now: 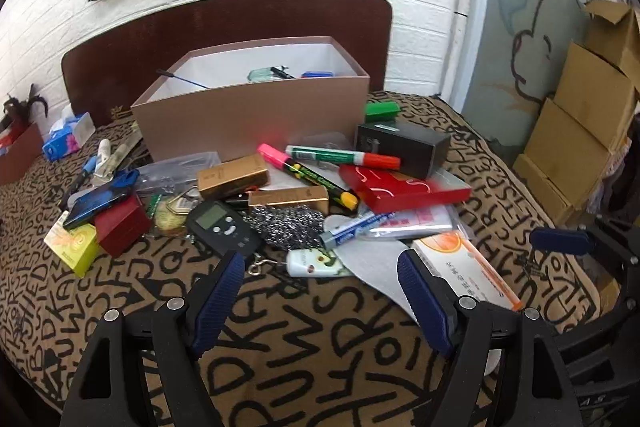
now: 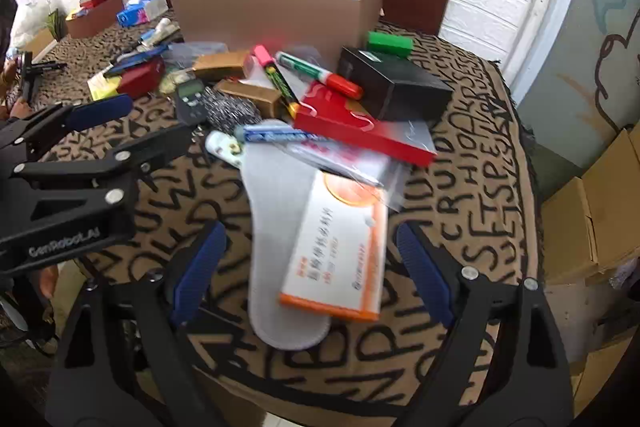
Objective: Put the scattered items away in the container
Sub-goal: 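Move the right gripper onto the white-and-orange medicine carton, then close the right gripper on the medicine carton and lift it, then carry the medicine carton over the tan box and lower it inside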
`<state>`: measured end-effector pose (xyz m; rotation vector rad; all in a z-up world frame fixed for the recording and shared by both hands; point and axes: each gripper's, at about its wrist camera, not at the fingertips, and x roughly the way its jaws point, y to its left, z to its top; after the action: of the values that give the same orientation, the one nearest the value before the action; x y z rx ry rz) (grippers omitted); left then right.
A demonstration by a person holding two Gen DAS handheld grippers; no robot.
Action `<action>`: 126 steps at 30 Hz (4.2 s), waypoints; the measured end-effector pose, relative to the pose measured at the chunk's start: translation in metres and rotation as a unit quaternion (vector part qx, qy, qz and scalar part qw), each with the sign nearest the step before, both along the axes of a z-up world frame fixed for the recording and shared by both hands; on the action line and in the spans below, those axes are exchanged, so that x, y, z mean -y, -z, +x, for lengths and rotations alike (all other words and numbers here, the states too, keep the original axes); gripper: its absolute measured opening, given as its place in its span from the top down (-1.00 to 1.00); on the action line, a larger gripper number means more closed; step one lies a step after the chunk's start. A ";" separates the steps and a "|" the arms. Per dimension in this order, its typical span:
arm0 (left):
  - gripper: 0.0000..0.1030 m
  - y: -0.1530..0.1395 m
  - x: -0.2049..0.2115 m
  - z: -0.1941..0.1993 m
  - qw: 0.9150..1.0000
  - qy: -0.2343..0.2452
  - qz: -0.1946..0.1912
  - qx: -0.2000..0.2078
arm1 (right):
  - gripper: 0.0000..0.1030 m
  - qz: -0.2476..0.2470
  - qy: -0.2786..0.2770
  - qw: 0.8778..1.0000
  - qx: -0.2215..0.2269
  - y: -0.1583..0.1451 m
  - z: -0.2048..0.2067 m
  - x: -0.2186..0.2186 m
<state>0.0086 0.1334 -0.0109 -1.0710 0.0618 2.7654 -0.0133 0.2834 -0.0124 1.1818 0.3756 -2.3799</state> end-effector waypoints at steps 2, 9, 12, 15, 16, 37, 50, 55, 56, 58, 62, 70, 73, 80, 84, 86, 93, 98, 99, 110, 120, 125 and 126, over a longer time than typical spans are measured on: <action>-0.57 0.004 -0.011 0.000 1.000 0.012 -0.018 0.002 | -0.72 0.006 0.008 1.000 0.008 0.005 -0.002 -0.008; -0.57 0.019 -0.044 -0.015 0.997 0.043 -0.065 0.022 | -0.72 0.016 0.038 0.999 0.034 0.026 -0.001 -0.012; -0.57 0.023 -0.050 -0.018 0.996 0.050 -0.072 0.028 | -0.72 0.030 0.053 0.997 0.039 0.036 -0.001 -0.010; -0.57 0.027 -0.055 -0.019 0.995 0.054 -0.082 0.030 | -0.72 0.030 0.062 0.996 0.051 0.044 -0.003 -0.013; -0.57 0.028 -0.054 -0.020 0.995 0.055 -0.081 0.033 | -0.72 0.030 0.066 0.996 0.052 0.045 -0.003 -0.014; -0.09 0.046 -0.052 -0.032 0.993 0.082 -0.043 0.068 | -0.31 -0.004 0.084 0.994 0.074 0.051 -0.009 -0.017; -0.09 0.039 -0.031 -0.038 0.995 0.069 -0.009 0.066 | -0.30 -0.017 0.080 0.995 0.054 0.028 -0.004 -0.017; -0.18 0.038 -0.028 -0.046 0.989 0.112 0.037 0.092 | -0.30 -0.027 0.069 0.996 0.048 0.017 -0.006 -0.016; -0.27 0.038 -0.028 -0.048 0.986 0.121 0.050 0.101 | -0.30 -0.025 0.065 0.997 0.046 0.016 -0.005 -0.014; -0.37 0.040 -0.027 -0.053 0.983 0.125 0.063 0.115 | -0.30 -0.019 0.063 0.997 0.038 0.013 -0.002 -0.011; -0.38 0.038 -0.026 -0.061 0.980 0.130 0.081 0.124 | -0.30 -0.021 0.065 0.997 0.036 0.014 0.000 -0.015; -0.38 0.038 -0.040 -0.068 0.966 0.179 0.088 0.162 | -0.31 -0.022 0.060 0.998 0.019 0.012 0.006 -0.029; -0.38 0.037 -0.035 -0.070 0.959 0.184 0.123 0.176 | -0.30 -0.031 0.060 0.997 0.023 0.014 0.006 -0.035; -0.38 0.040 -0.031 -0.076 0.935 0.191 0.200 0.222 | -0.31 -0.053 0.033 0.998 0.012 0.013 0.010 -0.025; -0.40 0.037 -0.036 -0.074 0.936 0.190 0.203 0.216 | -0.31 -0.079 0.012 0.997 0.002 0.010 0.014 -0.016; -0.40 0.036 -0.036 -0.075 0.938 0.184 0.206 0.209 | -0.31 -0.067 0.009 0.998 -0.009 0.009 0.016 -0.012; -0.15 0.019 -0.025 -0.086 0.944 0.159 0.231 0.174 | -0.31 -0.074 -0.005 0.997 -0.028 -0.002 0.012 -0.010; -0.14 0.003 -0.010 -0.089 0.950 0.144 0.235 0.144 | -0.31 -0.073 -0.022 0.996 -0.046 -0.017 0.003 0.001; -0.14 -0.001 -0.007 -0.090 0.952 0.140 0.237 0.138 | -0.31 -0.073 -0.027 0.996 -0.049 -0.020 0.001 0.004; -0.14 -0.056 0.047 -0.127 0.965 0.088 0.236 0.069 | -0.30 -0.070 -0.076 0.991 -0.086 -0.069 -0.038 0.057; -0.14 -0.102 0.095 -0.199 0.973 0.052 0.223 0.020 | -0.30 -0.079 -0.105 0.984 -0.119 -0.115 -0.117 0.118; -0.14 -0.100 0.109 -0.243 0.975 0.041 0.219 0.023 | -0.30 -0.078 -0.108 0.985 -0.114 -0.116 -0.158 0.142; -0.14 -0.098 0.112 -0.253 0.975 0.039 0.219 0.025 | -0.30 -0.078 -0.109 0.985 -0.112 -0.115 -0.165 0.145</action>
<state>-0.2444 0.0213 0.0873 -0.9871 -0.4795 2.5070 -0.1788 0.1384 0.1030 0.7649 0.3614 -2.3069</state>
